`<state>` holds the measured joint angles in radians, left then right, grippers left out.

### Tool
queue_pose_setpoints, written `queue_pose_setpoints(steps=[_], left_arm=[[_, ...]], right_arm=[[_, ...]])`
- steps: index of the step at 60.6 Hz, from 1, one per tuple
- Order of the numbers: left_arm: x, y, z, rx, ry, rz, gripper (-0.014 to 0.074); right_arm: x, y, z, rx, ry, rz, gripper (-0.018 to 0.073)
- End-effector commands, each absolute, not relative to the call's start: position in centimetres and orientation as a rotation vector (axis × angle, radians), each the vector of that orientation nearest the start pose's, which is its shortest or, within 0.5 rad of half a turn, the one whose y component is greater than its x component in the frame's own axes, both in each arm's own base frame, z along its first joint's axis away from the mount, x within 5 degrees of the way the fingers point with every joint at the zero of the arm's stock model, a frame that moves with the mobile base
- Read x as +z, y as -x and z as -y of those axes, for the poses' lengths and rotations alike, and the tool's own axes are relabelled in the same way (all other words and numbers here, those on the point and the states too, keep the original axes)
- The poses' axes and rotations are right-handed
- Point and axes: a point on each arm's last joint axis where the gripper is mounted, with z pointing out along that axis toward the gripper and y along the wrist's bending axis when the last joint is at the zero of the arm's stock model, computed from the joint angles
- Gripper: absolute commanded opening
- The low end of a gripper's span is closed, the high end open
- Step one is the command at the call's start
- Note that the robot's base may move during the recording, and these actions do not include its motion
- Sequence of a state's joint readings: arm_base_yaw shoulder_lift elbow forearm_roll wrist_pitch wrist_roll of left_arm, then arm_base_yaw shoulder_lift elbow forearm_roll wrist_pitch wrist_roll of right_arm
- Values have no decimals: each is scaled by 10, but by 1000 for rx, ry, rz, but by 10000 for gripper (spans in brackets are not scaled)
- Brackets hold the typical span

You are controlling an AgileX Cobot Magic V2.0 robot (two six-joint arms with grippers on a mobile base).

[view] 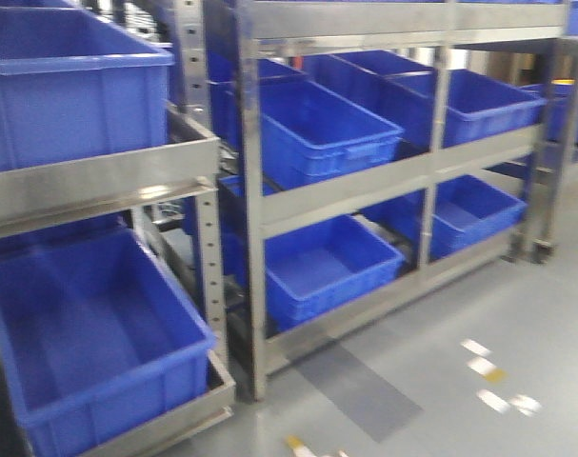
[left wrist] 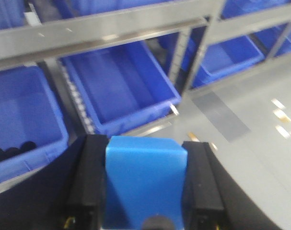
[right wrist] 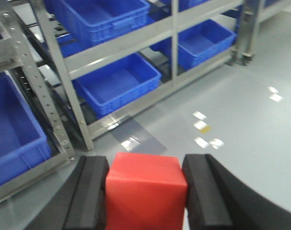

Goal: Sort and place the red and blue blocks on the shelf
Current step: 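Drive the base up to the shelf of blue bins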

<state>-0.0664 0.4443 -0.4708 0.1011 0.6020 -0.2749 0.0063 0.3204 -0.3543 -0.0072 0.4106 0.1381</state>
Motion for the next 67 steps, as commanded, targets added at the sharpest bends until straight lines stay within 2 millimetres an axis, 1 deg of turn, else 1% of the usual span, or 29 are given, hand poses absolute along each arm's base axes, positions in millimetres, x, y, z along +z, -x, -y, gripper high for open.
queue_pose_setpoints(steps=[1,67], left_arm=[[303,-92,1,-116,152,-1944,134],[303,-92,1,-116,152,-1944,134]], right_arm=[[291,-79,1,78,-104,-1750,56],[291,-79,1,78,-104,-1750,56]])
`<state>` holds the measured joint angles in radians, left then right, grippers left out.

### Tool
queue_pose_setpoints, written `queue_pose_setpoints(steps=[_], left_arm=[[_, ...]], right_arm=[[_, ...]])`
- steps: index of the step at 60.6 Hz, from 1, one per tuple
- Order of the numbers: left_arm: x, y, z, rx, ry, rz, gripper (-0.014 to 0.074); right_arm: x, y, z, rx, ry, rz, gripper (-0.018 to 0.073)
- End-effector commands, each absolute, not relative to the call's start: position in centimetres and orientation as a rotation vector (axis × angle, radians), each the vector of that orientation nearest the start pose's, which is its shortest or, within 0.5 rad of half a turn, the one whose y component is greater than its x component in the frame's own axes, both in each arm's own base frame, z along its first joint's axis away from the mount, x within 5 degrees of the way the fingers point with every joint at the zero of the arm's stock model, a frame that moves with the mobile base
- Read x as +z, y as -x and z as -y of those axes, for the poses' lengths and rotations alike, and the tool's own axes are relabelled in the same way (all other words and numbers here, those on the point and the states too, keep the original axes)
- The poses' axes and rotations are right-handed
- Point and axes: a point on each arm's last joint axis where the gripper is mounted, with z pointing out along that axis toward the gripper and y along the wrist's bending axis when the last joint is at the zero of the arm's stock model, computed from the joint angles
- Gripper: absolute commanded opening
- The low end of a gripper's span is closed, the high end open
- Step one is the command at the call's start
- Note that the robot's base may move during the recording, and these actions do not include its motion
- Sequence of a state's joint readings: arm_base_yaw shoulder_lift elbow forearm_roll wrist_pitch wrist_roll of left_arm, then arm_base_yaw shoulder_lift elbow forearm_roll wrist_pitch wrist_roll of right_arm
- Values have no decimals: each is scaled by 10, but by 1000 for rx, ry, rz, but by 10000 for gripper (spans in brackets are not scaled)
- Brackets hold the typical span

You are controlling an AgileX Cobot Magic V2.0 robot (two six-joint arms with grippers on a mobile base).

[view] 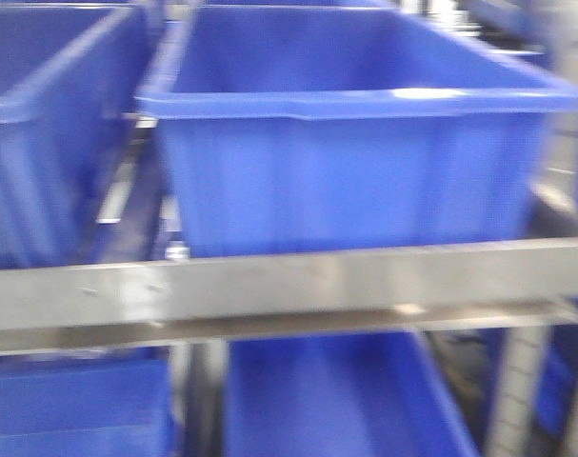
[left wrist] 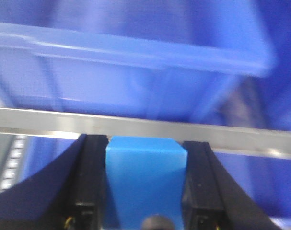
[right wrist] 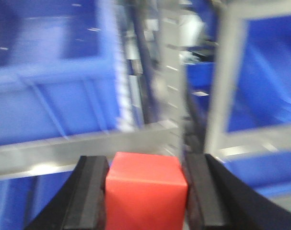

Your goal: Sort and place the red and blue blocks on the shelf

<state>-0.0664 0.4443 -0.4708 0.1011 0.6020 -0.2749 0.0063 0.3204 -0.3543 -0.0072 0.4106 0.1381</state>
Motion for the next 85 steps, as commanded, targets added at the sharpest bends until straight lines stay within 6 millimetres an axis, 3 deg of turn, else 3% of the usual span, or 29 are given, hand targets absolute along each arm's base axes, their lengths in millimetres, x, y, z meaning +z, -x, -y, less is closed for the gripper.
queue_pose_setpoints(steps=[1,85], left_arm=[[303,-92,1,-116,152,-1944,134],[303,-92,1,-116,152,-1944,134]], right_arm=[[291,-79,1,78,-104,-1750,56],[291,-79,1,78,-104,-1750,56]])
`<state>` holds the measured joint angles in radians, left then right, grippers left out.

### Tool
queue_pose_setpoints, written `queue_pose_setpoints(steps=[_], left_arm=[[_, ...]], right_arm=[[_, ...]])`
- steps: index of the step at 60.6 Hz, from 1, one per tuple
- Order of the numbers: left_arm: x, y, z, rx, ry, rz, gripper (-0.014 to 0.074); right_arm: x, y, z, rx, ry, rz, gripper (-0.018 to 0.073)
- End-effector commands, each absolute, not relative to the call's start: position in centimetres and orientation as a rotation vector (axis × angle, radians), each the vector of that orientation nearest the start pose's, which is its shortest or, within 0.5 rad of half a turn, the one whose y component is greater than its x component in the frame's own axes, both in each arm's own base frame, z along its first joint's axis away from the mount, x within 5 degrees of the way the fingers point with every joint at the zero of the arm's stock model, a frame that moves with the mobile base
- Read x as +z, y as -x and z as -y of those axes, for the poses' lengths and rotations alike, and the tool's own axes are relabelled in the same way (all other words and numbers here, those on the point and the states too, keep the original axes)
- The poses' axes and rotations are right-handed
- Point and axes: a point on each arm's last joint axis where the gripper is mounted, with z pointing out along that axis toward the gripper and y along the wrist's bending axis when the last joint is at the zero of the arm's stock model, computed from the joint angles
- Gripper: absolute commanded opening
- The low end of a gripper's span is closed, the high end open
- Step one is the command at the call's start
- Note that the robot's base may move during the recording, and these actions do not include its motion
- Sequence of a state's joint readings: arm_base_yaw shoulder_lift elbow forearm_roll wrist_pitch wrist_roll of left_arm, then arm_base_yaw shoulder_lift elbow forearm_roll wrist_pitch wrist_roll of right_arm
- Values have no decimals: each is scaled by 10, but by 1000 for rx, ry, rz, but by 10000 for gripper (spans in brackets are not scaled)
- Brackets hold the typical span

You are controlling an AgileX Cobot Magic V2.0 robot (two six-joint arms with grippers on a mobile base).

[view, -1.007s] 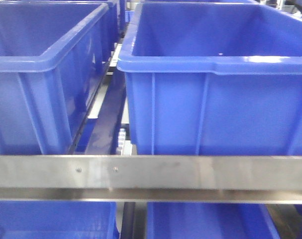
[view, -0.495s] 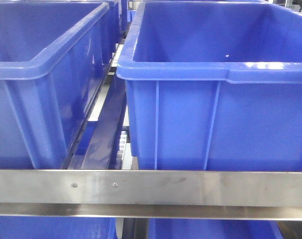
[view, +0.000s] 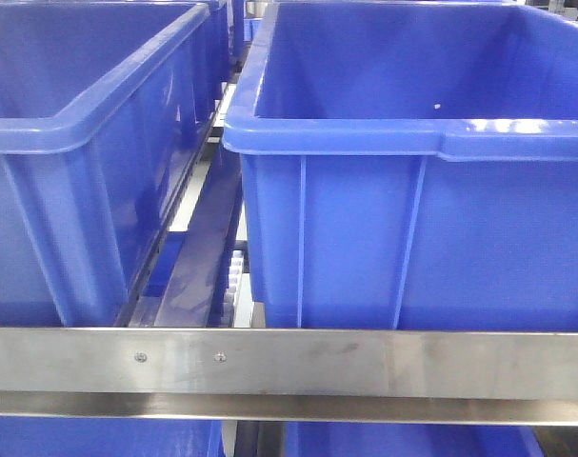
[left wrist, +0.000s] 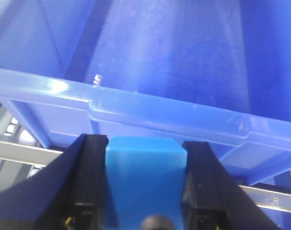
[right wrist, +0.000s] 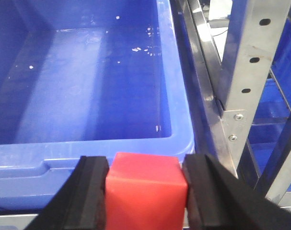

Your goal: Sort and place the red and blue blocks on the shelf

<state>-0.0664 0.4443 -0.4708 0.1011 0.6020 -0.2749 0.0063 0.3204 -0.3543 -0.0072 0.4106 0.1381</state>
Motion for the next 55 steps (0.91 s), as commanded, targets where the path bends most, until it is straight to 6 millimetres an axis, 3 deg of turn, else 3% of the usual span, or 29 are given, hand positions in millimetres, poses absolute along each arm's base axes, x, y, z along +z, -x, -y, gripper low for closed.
queue_pose_setpoints(steps=[1,55], left_arm=[[303,-92,1,-116,152,-1944,134],[303,-92,1,-116,152,-1944,134]], right_arm=[[291,-79,1,78,-104,-1750,56],[291,-79,1,78,-104,-1750,56]])
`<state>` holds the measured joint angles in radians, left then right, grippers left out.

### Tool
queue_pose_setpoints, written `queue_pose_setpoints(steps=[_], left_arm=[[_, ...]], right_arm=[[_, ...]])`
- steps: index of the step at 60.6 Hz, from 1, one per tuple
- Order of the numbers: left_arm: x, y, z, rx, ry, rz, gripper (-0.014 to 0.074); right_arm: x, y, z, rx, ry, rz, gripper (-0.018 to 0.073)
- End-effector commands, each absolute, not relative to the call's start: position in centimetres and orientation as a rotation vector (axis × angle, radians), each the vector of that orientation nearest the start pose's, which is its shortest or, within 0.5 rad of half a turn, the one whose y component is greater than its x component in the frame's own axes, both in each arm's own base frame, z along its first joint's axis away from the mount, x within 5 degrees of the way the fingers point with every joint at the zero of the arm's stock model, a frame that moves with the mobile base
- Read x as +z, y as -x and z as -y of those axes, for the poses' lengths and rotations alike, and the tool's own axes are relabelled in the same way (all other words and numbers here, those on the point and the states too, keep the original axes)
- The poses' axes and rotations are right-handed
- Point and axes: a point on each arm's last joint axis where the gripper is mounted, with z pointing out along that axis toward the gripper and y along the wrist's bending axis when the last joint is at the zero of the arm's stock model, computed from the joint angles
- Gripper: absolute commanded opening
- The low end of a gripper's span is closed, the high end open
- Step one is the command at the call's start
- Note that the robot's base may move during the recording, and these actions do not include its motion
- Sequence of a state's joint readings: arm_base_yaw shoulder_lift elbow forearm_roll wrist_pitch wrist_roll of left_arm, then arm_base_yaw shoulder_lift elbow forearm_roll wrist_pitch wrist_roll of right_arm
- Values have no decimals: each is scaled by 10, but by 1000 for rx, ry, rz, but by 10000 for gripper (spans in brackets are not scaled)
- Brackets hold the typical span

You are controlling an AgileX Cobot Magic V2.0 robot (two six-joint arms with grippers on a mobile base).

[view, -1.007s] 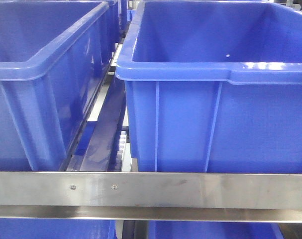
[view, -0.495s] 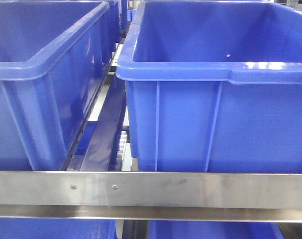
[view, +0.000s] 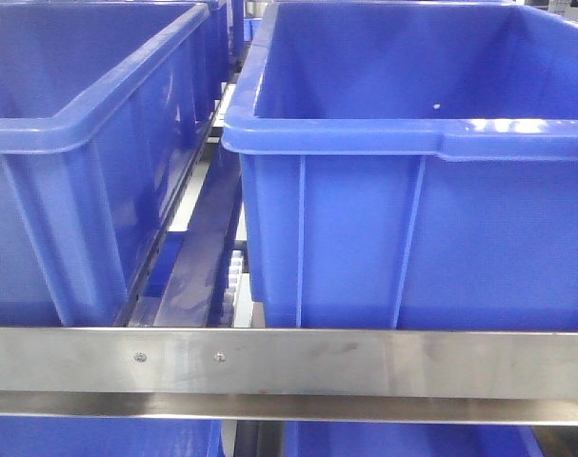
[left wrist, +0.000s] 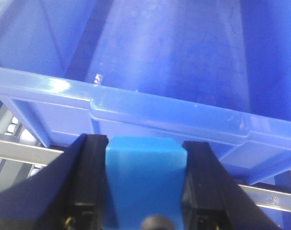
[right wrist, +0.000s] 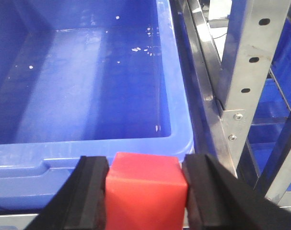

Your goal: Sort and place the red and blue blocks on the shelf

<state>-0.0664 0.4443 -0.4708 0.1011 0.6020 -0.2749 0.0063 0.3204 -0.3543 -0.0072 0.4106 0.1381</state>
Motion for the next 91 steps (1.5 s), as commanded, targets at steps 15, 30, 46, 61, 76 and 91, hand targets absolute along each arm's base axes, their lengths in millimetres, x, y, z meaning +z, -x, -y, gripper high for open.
queue_pose_setpoints(steps=[15,30,46,61,76,91], left_arm=[[303,-92,1,-116,152,-1944,134],[303,-92,1,-116,152,-1944,134],[303,-92,1,-116,152,-1944,134],[307,-94,2,-124,145,-1896,134],[311,-95,2,-131,139,-1856,134],[313,-96,2,-135,135,-1831,134]], right_arm=[[291,-79,1,78,-104,-1750,56],[292,-79,1,79,-104,-1744,56],[293,-79,1,79,-103,-1733,56],[294,-80,0,80,-102,-1723,56],[300,-80,0,83,-97,-1662,56],[308,-80,0,86,-93,-1613,56]])
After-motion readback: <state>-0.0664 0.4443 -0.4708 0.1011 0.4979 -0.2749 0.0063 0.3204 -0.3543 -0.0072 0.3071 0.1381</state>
